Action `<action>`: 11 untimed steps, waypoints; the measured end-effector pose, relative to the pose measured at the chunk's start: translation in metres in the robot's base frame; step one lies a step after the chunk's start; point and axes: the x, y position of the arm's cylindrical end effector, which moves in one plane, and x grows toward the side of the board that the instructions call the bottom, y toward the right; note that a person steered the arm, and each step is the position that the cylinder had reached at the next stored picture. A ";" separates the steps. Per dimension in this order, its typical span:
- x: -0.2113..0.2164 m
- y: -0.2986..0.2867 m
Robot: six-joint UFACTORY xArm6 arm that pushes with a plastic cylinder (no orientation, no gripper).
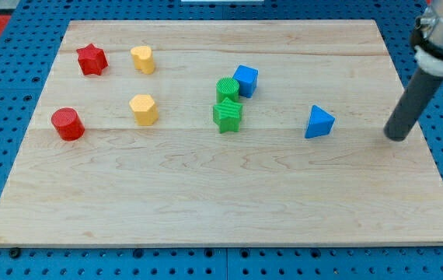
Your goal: Move the blue triangle slightly up
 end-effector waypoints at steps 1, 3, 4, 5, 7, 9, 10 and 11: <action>-0.005 -0.085; -0.028 -0.202; -0.004 -0.189; 0.020 -0.143; 0.004 -0.110; -0.024 -0.110; -0.035 -0.110; -0.027 -0.078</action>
